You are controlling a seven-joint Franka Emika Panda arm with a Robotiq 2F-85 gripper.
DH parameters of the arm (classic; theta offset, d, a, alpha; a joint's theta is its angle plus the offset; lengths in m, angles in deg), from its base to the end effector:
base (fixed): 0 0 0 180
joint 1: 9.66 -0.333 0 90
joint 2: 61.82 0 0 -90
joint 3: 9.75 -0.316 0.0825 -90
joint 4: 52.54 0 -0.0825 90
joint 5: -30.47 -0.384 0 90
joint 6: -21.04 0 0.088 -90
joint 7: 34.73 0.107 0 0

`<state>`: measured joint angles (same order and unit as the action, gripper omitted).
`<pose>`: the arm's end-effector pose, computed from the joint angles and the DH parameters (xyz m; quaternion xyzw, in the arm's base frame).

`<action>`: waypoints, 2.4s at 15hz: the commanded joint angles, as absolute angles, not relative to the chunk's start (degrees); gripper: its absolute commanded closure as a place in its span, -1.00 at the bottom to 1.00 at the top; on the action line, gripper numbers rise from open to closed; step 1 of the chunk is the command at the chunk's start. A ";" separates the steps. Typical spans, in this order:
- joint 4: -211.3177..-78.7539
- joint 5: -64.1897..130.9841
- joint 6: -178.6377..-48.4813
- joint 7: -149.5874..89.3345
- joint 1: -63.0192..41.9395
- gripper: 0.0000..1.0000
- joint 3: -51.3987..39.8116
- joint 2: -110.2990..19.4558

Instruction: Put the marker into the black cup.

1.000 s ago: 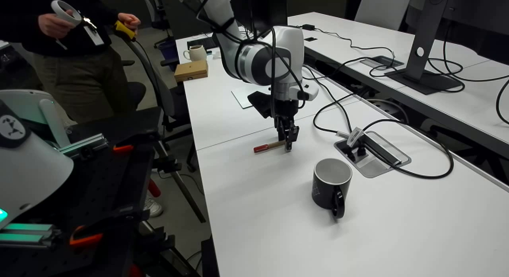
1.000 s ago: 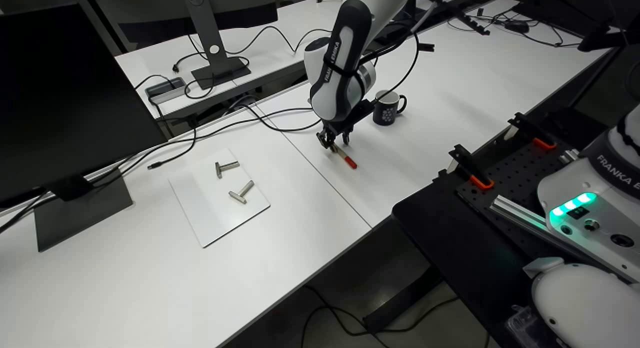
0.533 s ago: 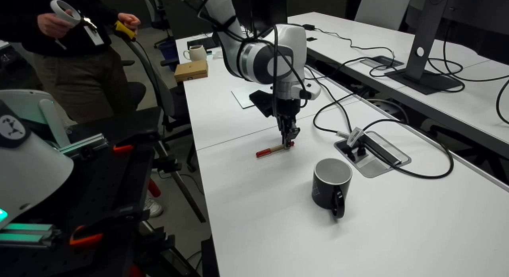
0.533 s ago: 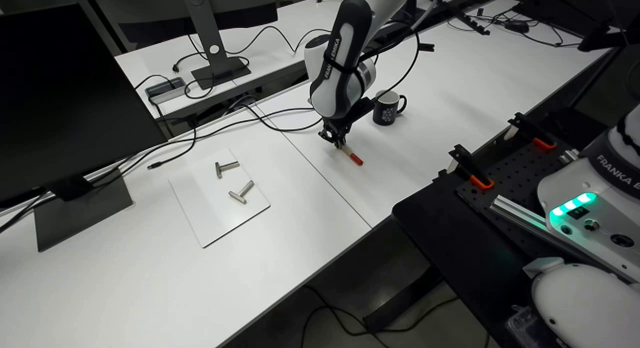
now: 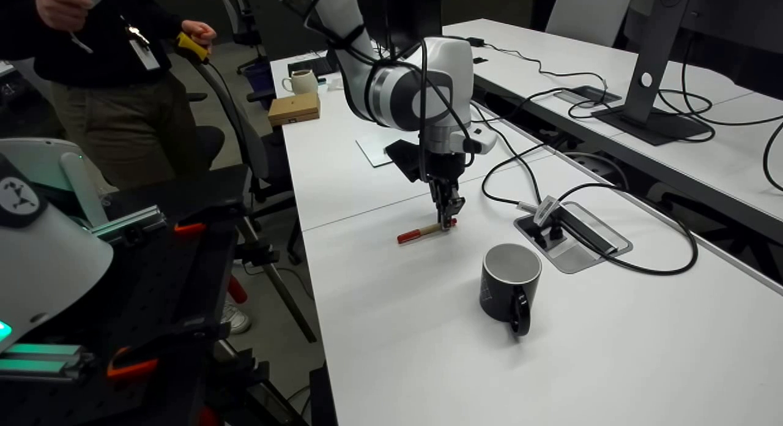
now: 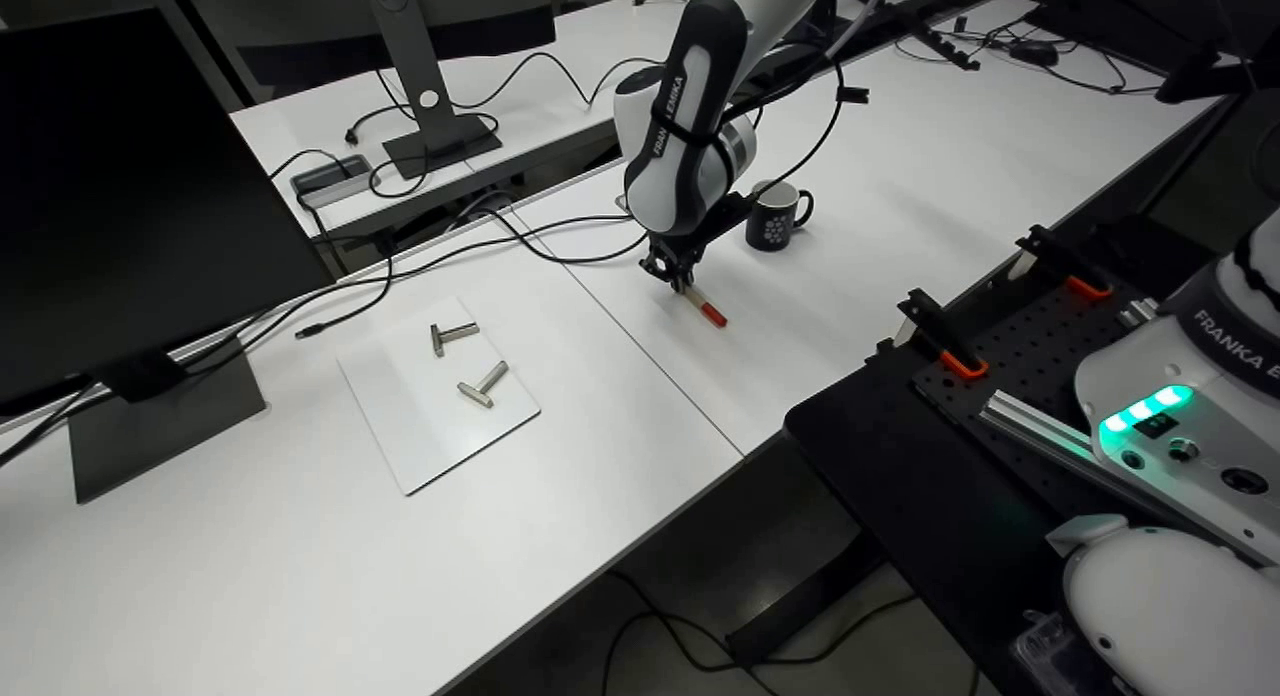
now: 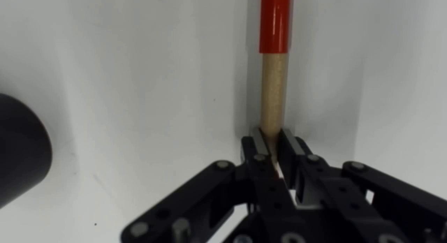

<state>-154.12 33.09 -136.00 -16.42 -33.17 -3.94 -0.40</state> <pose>0.5587 0.1773 -0.0443 0.9965 0.0402 -0.0314 0.0666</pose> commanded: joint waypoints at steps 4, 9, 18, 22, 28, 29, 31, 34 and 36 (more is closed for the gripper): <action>-160.86 33.80 -143.13 -13.52 -35.86 0.93 0.53 -5.00; -165.79 32.90 -148.64 -10.70 -39.94 0.93 5.10 -7.34; -173.17 29.85 -153.90 -8.18 -46.39 0.93 13.01 -10.66; -174.82 29.30 -153.46 -7.73 -49.56 0.93 18.55 -11.69; -176.89 28.14 -154.05 -6.24 -55.08 0.93 25.27 -11.87; -176.98 27.77 -154.04 -6.01 -55.80 0.93 25.90 -11.69; -177.28 26.96 -153.96 -5.26 -57.07 0.93 26.90 -11.30; -178.39 25.53 -154.19 -4.35 -58.90 0.93 28.57 -11.36; -179.09 24.01 -155.13 -3.28 -59.58 0.93 29.55 -11.36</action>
<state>-176.74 26.68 -153.01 -4.82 -57.22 27.35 -10.91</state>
